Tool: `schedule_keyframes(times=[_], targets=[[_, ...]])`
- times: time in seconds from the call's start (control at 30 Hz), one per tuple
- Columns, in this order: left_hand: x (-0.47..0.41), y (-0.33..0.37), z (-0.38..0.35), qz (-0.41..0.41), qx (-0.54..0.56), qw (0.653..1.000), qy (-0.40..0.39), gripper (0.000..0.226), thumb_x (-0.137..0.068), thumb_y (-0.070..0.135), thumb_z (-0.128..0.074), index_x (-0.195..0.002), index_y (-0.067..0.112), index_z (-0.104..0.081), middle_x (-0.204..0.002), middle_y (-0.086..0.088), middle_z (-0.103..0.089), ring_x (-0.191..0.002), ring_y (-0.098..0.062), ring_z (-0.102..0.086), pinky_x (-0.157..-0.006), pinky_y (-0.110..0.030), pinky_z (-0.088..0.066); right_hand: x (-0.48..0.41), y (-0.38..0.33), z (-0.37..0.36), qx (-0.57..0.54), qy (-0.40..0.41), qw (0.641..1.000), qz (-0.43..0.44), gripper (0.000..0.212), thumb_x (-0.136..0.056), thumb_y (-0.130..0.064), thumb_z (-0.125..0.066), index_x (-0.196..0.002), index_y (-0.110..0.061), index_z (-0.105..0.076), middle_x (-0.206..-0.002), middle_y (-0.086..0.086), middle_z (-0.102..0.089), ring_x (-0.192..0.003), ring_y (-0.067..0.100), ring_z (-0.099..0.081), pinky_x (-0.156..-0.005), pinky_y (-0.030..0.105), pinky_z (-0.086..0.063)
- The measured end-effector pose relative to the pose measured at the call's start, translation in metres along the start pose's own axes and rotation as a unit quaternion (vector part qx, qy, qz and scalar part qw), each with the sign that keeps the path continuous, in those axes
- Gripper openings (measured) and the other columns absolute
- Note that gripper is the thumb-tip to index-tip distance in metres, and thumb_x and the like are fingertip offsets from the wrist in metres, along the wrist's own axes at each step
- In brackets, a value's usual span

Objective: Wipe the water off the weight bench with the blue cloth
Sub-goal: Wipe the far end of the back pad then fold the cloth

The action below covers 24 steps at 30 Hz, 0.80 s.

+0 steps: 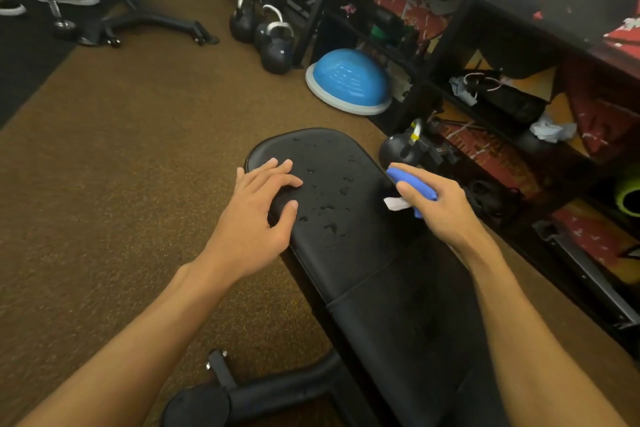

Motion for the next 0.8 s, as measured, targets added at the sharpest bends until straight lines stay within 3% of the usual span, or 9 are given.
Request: schedule_keyframes(times=[0.07,0.13,0.23,0.3,0.4,0.5,0.67,0.73,0.8], targets=[[0.0,0.001,-0.001,0.004,0.001,1.0,0.0,0.03,-0.103,0.03,-0.057,-0.132,0.035,-0.061,-0.162,0.015,-0.044,-0.158,-0.001,-0.019,-0.133,-0.049,0.0,0.029,-0.006,0.007,0.034,-0.002,0.998,0.051,0.041,-0.103,-0.027,-0.07,-0.142,-0.041,-0.066,-0.151,-0.028,-0.056,-0.138,0.002,-0.054,-0.107,0.031,-0.048],[0.0,0.001,-0.002,0.005,-0.003,1.0,-0.001,0.03,-0.103,0.029,-0.057,-0.132,0.034,-0.061,-0.162,0.015,-0.044,-0.158,-0.002,-0.019,-0.133,-0.049,0.0,0.056,-0.009,0.002,0.112,-0.057,0.988,0.089,0.051,-0.102,-0.025,-0.072,-0.149,-0.041,-0.059,-0.162,-0.029,-0.043,-0.156,0.001,-0.03,-0.128,0.044,-0.025],[0.0,0.001,-0.002,0.002,-0.009,1.0,0.0,0.03,-0.103,0.029,-0.057,-0.132,0.034,-0.061,-0.162,0.014,-0.045,-0.158,-0.003,-0.02,-0.133,-0.049,0.0,0.083,-0.003,-0.005,0.178,-0.11,0.976,0.054,0.066,-0.1,-0.037,-0.072,-0.158,-0.046,-0.041,-0.168,-0.035,-0.024,-0.159,-0.007,-0.008,-0.133,0.053,-0.002],[-0.001,0.001,-0.002,0.004,-0.01,1.0,-0.001,0.03,-0.103,0.029,-0.057,-0.132,0.035,-0.061,-0.162,0.014,-0.045,-0.158,-0.003,-0.02,-0.133,-0.049,0.0,0.091,-0.006,-0.003,0.155,-0.045,0.986,0.039,0.067,-0.099,-0.048,-0.07,-0.159,-0.044,-0.041,-0.168,-0.033,-0.026,-0.158,-0.007,-0.012,-0.133,0.046,-0.006],[0.0,0.002,-0.002,0.007,-0.009,1.0,0.001,0.029,-0.103,0.027,-0.059,-0.132,0.033,-0.062,-0.161,0.014,-0.046,-0.158,-0.002,-0.02,-0.133,-0.048,0.001,0.093,-0.013,-0.003,0.156,0.095,0.983,-0.019,0.063,-0.095,-0.064,-0.066,-0.15,-0.034,-0.056,-0.156,-0.021,-0.048,-0.149,0.006,-0.036,-0.124,0.04,-0.028],[0.0,0.003,-0.002,0.01,-0.007,1.0,0.003,0.029,-0.103,0.027,-0.059,-0.131,0.032,-0.063,-0.161,0.014,-0.046,-0.158,-0.002,-0.021,-0.133,-0.048,0.0,0.089,-0.015,-0.018,0.234,0.097,0.963,-0.094,0.07,-0.092,-0.067,-0.066,-0.149,-0.027,-0.056,-0.144,-0.011,-0.052,-0.134,0.013,-0.039,-0.116,0.038,-0.033],[0.0,0.002,0.0,0.01,-0.018,1.0,-0.007,0.03,-0.104,0.029,-0.059,-0.133,0.033,-0.062,-0.162,0.014,-0.045,-0.158,-0.005,-0.021,-0.133,-0.051,-0.002,0.085,-0.021,-0.016,0.192,0.003,0.981,0.003,0.057,-0.094,-0.032,-0.077,-0.147,-0.027,-0.058,-0.15,-0.012,-0.05,-0.136,0.012,-0.041,-0.121,0.044,-0.034],[0.0,0.002,0.0,0.011,-0.018,1.0,-0.012,0.03,-0.104,0.031,-0.057,-0.134,0.034,-0.061,-0.162,0.015,-0.044,-0.158,-0.004,-0.02,-0.133,-0.051,-0.002,0.089,-0.021,-0.007,0.179,-0.07,0.981,0.038,0.06,-0.092,-0.008,-0.074,-0.143,-0.035,-0.06,-0.156,-0.02,-0.046,-0.149,0.003,-0.034,-0.132,0.046,-0.016],[0.0,0.001,0.0,0.01,-0.018,1.0,-0.012,0.03,-0.104,0.033,-0.057,-0.134,0.035,-0.061,-0.162,0.015,-0.044,-0.158,-0.003,-0.02,-0.133,-0.05,-0.002,0.093,-0.02,0.003,0.177,-0.112,0.977,0.024,0.077,-0.086,0.012,-0.06,-0.141,-0.043,-0.058,-0.163,-0.026,-0.037,-0.157,-0.007,-0.017,-0.13,0.044,0.012]])
Point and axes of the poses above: each hand's wrist, its own x-axis away from the middle knuckle, its own z-axis out of the back of the hand, y = z × x, the point moved 4 cm from there along -x, towards the middle knuckle
